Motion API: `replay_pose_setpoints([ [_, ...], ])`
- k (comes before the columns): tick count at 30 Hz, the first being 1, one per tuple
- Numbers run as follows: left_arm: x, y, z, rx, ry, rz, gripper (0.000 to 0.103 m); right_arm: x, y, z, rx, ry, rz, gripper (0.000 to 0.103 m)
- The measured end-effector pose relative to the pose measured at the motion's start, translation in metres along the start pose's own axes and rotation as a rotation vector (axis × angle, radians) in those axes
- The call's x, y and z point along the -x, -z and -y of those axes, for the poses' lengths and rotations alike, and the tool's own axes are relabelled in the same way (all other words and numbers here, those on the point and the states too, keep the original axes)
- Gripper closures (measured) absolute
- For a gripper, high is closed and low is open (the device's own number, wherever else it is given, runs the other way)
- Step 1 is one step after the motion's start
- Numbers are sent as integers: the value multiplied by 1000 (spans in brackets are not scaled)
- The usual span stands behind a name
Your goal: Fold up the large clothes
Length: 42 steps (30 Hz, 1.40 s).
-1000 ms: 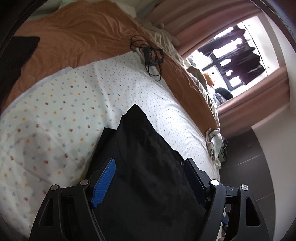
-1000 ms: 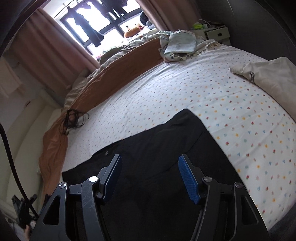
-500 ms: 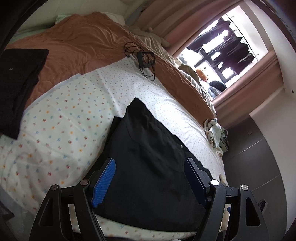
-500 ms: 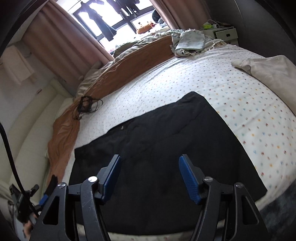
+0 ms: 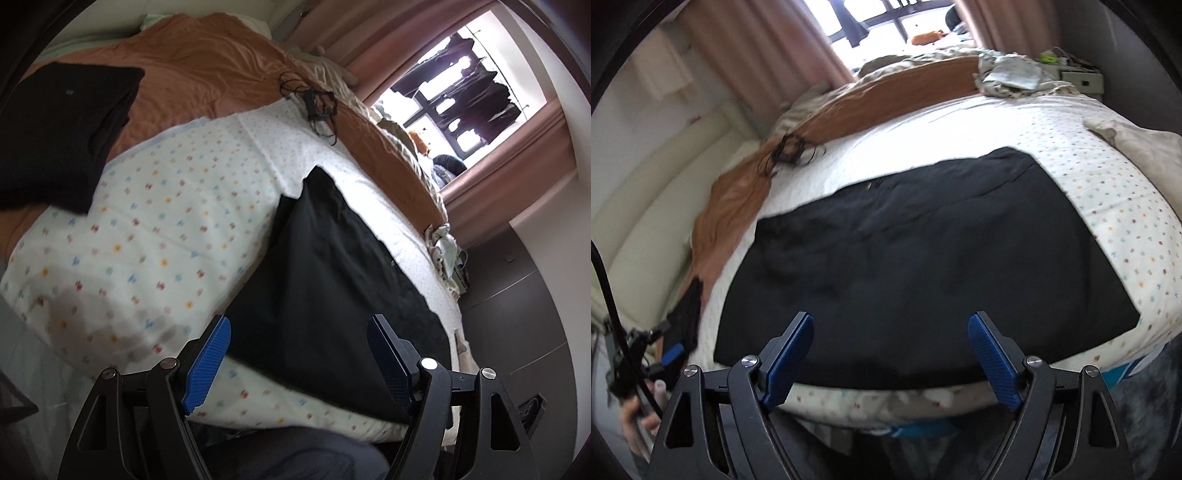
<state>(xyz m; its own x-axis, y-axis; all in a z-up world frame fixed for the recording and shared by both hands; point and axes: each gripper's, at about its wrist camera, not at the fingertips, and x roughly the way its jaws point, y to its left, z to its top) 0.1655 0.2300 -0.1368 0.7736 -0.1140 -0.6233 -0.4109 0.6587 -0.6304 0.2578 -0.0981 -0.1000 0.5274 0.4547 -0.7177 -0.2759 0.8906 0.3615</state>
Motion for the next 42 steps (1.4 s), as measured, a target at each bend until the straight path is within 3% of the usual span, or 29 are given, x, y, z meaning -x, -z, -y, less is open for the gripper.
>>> replay_pose_setpoints([
  [7,-15,18,-24,32,-13,-54,26,-23,24,-25,90,-4,-69,18],
  [12,-25,24,-33,36,-17,-87,26,-42,37,-37,140,15,-113,25],
  [20,-50,20,-41,38,-11,-130,31,-87,41,-42,168,113,-163,36],
  [24,-58,20,-43,50,-4,-141,33,-106,41,-42,175,138,-191,36],
  [34,-73,9,-36,34,15,-146,34,-140,6,-41,195,176,-217,41],
  [42,-84,1,-37,77,29,-130,41,-174,-37,-42,175,175,-235,44],
])
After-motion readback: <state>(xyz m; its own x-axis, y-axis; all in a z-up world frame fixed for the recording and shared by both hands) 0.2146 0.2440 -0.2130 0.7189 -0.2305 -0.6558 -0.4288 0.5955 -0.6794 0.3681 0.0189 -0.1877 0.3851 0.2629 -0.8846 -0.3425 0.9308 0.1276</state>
